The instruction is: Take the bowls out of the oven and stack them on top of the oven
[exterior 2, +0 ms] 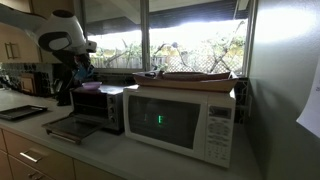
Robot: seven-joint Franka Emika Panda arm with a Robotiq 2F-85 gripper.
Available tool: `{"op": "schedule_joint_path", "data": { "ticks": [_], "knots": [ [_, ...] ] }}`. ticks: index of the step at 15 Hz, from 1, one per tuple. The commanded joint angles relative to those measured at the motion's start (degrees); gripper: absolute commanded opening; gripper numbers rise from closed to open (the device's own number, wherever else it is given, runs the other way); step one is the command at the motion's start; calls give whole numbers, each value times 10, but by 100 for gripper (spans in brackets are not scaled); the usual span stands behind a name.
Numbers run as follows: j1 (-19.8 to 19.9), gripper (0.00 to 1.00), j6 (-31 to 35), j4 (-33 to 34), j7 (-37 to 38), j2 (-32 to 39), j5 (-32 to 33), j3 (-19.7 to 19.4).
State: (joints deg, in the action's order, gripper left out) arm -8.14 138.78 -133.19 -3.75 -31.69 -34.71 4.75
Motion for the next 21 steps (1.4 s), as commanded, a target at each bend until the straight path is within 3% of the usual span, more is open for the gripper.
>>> {"op": "schedule_joint_path", "data": {
  "ticks": [1,8,9,11,19,21],
  "knots": [
    [8,1,20,37,44,63,58,16],
    [14,1,-1,86,100,118,147,16],
    [13,27,-6,91,102,123,154,16],
    [13,36,-11,99,111,129,168,18],
    [15,95,-27,124,116,84,141,-13],
    [17,100,-24,118,114,67,135,-22]
  ]
}}
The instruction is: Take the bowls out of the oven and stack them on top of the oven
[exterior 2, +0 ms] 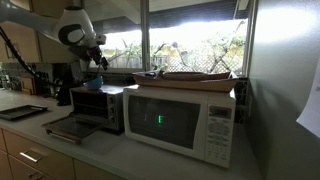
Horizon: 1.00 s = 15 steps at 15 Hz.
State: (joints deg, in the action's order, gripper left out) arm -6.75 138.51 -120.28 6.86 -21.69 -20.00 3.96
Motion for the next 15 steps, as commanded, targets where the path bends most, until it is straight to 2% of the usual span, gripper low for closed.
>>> {"op": "schedule_joint_path", "data": {
  "ticks": [1,14,15],
  "knots": [
    [1,100,-20,-13,1,-39,-15,-19],
    [-28,100,2,-20,-67,46,-7,-4],
    [-28,94,4,-19,-72,52,-9,-4]
  ]
}}
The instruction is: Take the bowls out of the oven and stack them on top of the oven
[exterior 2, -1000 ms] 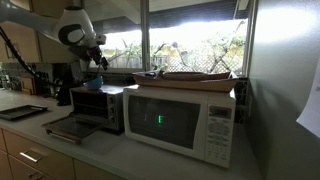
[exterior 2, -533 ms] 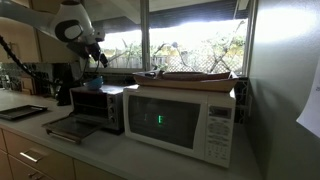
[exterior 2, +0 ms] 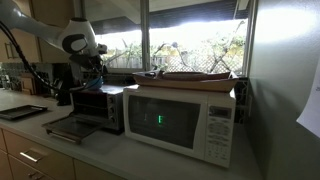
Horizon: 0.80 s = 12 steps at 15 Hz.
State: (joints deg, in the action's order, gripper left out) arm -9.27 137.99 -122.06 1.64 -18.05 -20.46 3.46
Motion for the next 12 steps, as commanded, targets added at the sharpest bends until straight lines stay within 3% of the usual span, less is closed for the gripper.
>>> {"op": "schedule_joint_path", "data": {
  "ticks": [1,2,7,10,12],
  "knots": [
    [-3,84,10,-1,-25,20,-5,1],
    [-3,65,10,0,-29,24,-3,1],
    [-2,26,1,5,-49,31,-5,-1],
    [-1,4,-2,11,-53,29,-4,-2],
    [-1,0,-4,15,-56,28,-5,-3]
  ]
}}
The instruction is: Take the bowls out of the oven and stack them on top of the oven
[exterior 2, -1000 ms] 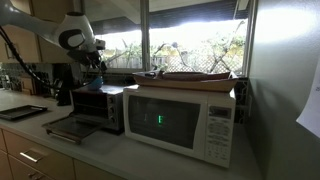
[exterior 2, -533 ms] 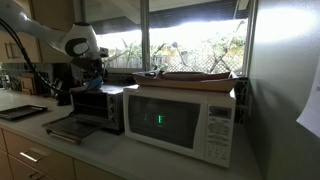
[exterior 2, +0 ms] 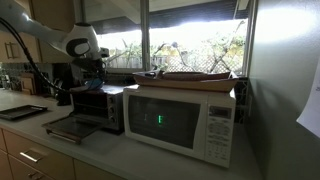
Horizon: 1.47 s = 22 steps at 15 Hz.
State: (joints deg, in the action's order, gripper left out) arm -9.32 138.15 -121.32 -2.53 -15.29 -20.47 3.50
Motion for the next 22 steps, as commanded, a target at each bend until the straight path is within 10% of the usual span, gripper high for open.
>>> {"op": "schedule_joint_path", "data": {
  "ticks": [1,9,20,21,22],
  "knots": [
    [0,0,-6,10,-15,0,-4,-3],
    [5,1,-35,19,-3,0,17,1],
    [8,80,-76,28,8,5,28,7],
    [8,41,-77,29,9,5,27,7],
    [8,45,-78,29,8,5,26,7]
  ]
}}
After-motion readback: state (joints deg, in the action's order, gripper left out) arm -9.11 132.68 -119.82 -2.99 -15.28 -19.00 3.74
